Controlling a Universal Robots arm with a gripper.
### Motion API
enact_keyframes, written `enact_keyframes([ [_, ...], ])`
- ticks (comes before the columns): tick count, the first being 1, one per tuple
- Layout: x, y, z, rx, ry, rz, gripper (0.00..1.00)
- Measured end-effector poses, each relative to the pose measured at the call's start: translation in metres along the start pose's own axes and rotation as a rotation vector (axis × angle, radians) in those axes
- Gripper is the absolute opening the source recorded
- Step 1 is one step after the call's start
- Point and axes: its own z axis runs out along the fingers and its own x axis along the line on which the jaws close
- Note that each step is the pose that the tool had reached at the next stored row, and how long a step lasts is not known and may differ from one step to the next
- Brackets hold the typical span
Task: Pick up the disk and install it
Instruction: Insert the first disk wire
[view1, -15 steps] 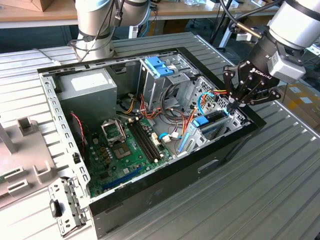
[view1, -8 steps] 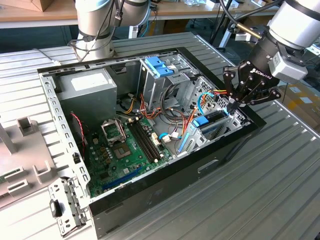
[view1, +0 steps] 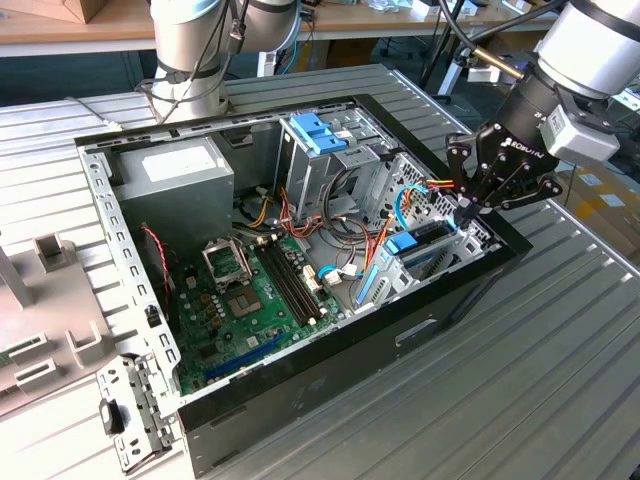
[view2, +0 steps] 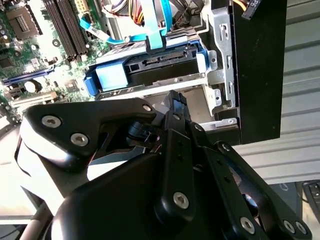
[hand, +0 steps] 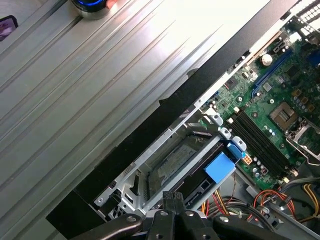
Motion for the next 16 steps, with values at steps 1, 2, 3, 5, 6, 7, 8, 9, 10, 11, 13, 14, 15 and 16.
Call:
enact_keyframes([
  [1,0.0,0.0,0.0,-0.0004,0.0002,-0.006,0.11],
  [2,0.0,0.0,0.0001,-0.0011,0.0005,-0.016,0.11],
  [3,0.0001,0.0,0.0002,-0.0015,0.0007,-0.022,0.11],
  [5,0.0001,-0.0001,0.0003,-0.0024,0.0011,-0.035,0.11],
  [6,0.0001,-0.0001,0.0003,-0.0028,0.0013,-0.04,0.11],
  [7,0.0002,-0.0002,0.0004,-0.0032,0.0015,-0.045,0.11],
  [8,0.0003,-0.0003,0.0004,-0.0039,0.0018,-0.055,0.11],
  [9,0.0005,-0.0005,0.0004,-0.0044,0.0021,-0.062,0.11],
  [10,0.0007,-0.0007,0.0004,-0.0048,0.0023,-0.067,0.11],
  [11,0.001,-0.001,0.0004,-0.0052,0.0025,-0.072,0.11],
  [13,0.0021,-0.0022,0.0006,-0.0058,0.0027,-0.085,0.11],
  [14,0.0027,-0.0029,0.0006,-0.0065,0.003,-0.092,0.11],
  [15,0.0031,-0.0038,0.0006,-0.0068,0.0031,-0.098,0.11],
  [16,0.0035,-0.0047,0.0006,-0.0072,0.0033,-0.103,0.11],
])
